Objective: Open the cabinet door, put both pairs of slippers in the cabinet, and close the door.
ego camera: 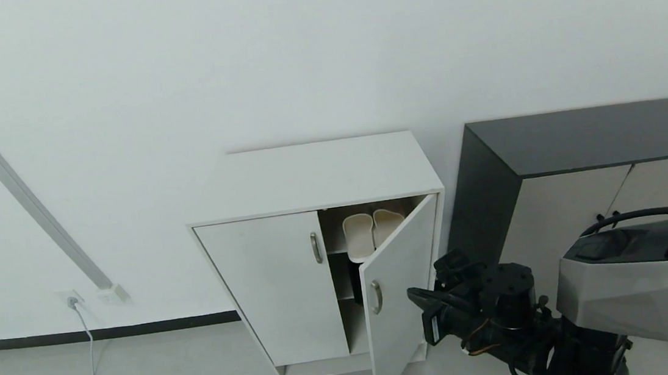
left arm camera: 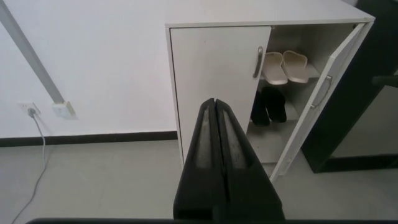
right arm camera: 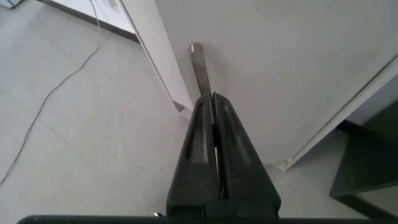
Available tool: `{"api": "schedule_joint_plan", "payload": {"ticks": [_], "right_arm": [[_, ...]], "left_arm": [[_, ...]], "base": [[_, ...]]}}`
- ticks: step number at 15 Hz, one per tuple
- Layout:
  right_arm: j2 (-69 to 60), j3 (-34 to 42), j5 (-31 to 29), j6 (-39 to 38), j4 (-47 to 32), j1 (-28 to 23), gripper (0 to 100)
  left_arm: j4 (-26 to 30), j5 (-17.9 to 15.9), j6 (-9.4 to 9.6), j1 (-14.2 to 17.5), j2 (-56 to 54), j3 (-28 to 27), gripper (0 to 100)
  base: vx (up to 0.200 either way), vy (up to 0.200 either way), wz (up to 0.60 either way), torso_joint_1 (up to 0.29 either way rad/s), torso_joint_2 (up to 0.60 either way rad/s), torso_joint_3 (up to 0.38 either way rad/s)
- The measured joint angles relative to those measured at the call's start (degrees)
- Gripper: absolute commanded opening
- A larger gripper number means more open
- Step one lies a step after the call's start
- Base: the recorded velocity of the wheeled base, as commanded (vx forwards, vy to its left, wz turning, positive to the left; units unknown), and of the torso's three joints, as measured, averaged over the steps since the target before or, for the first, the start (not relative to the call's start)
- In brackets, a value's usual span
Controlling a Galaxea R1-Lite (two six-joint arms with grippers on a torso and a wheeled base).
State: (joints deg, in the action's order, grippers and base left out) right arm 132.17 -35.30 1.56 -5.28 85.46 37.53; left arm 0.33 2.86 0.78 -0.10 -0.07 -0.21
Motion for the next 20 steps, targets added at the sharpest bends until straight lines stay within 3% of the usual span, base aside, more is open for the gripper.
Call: {"api": "schedule_joint_plan", "payload": {"ticks": [9, 20], "right_arm": [[-2.21, 3.04, 0.18, 0.2, -0.33, -0.52, 0], [-0.04, -7.22, 0.1, 0.17, -5.97, -1.21, 0]], "left_arm": [[0.02, -0.07, -0.02, 0.02, 0.0, 0.07, 0], [0.02, -0.07, -0.07, 0.02, 0.0, 0.02, 0]], "base": [[0.022, 0.0, 0.0, 0.001, 0.0, 0.0], [0.0, 0.0, 0.0, 0.0, 0.0, 0.0]]}}
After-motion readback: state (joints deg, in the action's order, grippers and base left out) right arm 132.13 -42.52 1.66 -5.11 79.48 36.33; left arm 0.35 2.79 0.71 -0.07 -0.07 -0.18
